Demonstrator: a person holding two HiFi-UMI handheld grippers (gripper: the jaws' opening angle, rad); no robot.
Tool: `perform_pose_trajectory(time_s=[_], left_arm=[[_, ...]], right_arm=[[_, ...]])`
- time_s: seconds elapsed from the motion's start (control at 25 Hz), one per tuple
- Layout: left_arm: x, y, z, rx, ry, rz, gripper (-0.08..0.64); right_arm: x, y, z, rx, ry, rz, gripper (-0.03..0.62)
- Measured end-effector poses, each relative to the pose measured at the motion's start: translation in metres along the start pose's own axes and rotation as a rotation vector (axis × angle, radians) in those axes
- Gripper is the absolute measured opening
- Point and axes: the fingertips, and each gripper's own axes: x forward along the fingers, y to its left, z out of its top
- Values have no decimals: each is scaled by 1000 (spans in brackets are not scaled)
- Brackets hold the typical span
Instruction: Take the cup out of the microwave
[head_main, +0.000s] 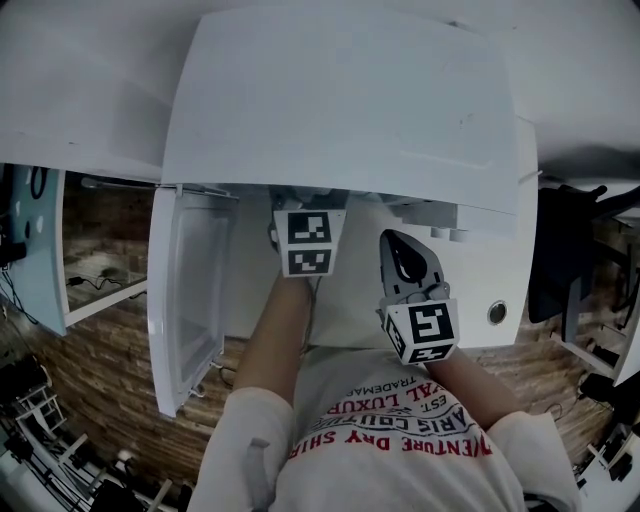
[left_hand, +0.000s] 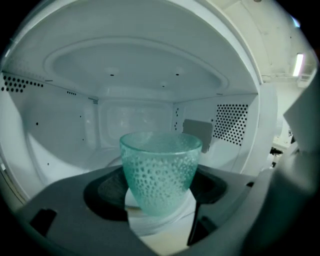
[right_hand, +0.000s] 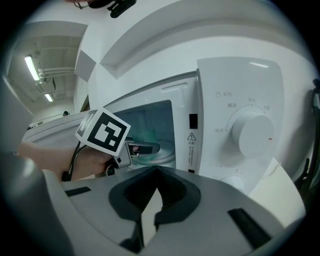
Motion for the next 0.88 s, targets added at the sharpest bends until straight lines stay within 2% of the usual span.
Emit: perform_pose_trajectory(time_s=[0.24, 0.56, 0.88], left_arm=[[-23, -14, 4, 3, -13, -35, 365], [-79, -37, -2, -10, -32, -90, 365], [-141, -45, 2, -4, -54, -110, 365]], right_arm=[[-7, 5, -1, -1, -3, -12, 5], [-32, 22, 1, 2, -39, -42, 5], [-64, 33, 21, 5, -133, -80, 5]])
